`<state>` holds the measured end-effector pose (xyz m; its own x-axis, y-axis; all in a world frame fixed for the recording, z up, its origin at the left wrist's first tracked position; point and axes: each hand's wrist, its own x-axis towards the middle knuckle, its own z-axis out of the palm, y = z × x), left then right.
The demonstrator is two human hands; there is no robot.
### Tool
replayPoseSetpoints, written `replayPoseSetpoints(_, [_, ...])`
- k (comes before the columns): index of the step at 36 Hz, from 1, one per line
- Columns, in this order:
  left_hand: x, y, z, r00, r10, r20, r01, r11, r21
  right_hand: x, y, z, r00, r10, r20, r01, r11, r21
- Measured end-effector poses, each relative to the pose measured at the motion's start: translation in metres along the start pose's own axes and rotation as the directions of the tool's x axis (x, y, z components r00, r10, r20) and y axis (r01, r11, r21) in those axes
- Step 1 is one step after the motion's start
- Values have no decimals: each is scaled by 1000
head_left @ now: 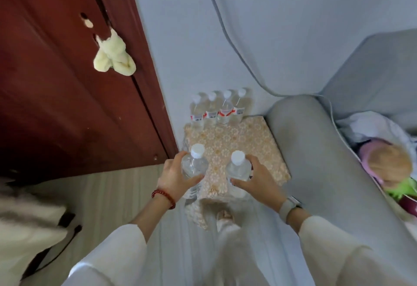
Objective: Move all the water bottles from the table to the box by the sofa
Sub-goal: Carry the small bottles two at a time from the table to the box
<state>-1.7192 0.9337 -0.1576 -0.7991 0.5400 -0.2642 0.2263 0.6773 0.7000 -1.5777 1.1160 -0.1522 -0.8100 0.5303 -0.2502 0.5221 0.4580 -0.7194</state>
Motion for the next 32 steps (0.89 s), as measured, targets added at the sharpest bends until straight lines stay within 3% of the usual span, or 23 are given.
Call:
replayPoseSetpoints(6, [112, -4, 39, 994, -106, -31, 104, 993, -54, 129, 39, 6, 990, 17, 137, -28, 997, 75])
replayPoseSetpoints(12, [184, -10, 58, 998, -51, -32, 50, 998, -42, 214, 55, 22, 956, -117, 268, 85, 988, 125])
replayPoseSetpoints(15, [214, -17, 64, 999, -7, -41, 5, 1000, -26, 246, 62, 34, 948, -112, 298, 83, 991, 108])
replayPoseSetpoints(22, [252, -33, 74, 999, 34, -31, -35, 999, -41, 290, 65, 52, 951, -123, 284, 92, 988, 123])
replayPoseSetpoints(32, [265, -33, 77, 996, -73, -48, 65, 987, -150, 309, 53, 51, 938, -126, 322, 57, 975, 215])
